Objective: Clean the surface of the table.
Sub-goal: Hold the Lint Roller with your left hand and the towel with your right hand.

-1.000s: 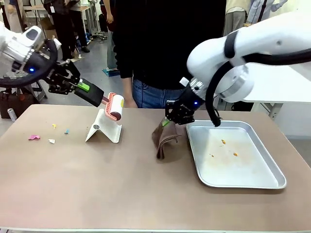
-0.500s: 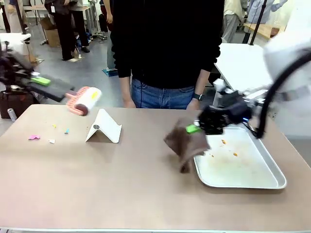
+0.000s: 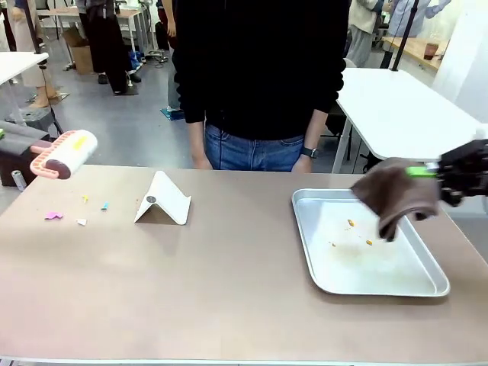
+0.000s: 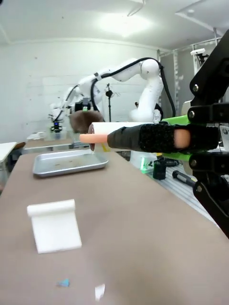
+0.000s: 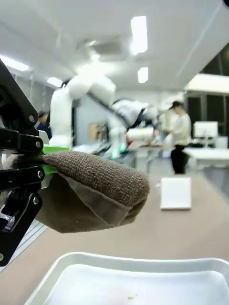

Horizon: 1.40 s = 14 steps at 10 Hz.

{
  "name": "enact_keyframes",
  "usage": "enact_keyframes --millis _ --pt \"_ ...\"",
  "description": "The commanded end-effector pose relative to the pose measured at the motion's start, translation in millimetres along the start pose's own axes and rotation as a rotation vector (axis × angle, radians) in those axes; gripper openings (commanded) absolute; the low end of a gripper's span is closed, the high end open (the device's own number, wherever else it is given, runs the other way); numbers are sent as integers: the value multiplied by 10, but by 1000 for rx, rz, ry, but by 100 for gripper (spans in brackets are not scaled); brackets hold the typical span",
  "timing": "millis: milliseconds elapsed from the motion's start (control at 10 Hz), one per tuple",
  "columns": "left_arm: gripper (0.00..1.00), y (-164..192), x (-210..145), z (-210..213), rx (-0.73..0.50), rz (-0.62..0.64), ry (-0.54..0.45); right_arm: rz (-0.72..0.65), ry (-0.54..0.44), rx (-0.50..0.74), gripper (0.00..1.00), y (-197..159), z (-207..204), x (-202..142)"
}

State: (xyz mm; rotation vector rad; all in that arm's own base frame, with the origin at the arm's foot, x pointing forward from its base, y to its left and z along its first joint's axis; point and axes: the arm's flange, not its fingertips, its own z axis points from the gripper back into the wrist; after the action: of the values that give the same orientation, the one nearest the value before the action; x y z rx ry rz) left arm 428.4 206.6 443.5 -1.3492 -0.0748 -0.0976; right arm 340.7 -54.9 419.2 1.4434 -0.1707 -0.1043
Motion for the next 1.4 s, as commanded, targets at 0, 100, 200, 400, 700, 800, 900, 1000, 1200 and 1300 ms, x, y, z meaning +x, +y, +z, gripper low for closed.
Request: enact_keyframes --millis 0,100,200,400,700,800,900,1000,1200,1300 --pt "0 139 -160 337 28 -35 -88 -66 -104 35 0 6 518 -330" --pt "0 268 -311 631 -14 -18 -190 -78 -160 45 0 -49 860 -382" --pt "0 421 -466 922 -59 19 -268 -64 -194 54 0 -100 1082 -418" --pt "0 654 -770 1207 -73 48 -321 -29 -284 63 0 -290 1351 -468" --pt "0 774 -806 1340 -47 148 -312 6 -335 43 0 -338 1311 -465" --pt "0 824 -948 1322 -53 105 -335 -44 -303 54 0 -321 1442 -490" --pt "0 824 -948 1322 -53 105 -335 -44 -303 54 0 -321 1442 -490" --pt "0 824 -948 1322 -53 105 -335 -44 -303 54 0 -321 1442 -490" --pt "0 824 -948 1322 -53 105 -335 -44 -303 54 0 -321 1442 -490" --pt "0 824 -948 1322 -53 105 -335 -44 -303 54 0 -321 1442 -490"
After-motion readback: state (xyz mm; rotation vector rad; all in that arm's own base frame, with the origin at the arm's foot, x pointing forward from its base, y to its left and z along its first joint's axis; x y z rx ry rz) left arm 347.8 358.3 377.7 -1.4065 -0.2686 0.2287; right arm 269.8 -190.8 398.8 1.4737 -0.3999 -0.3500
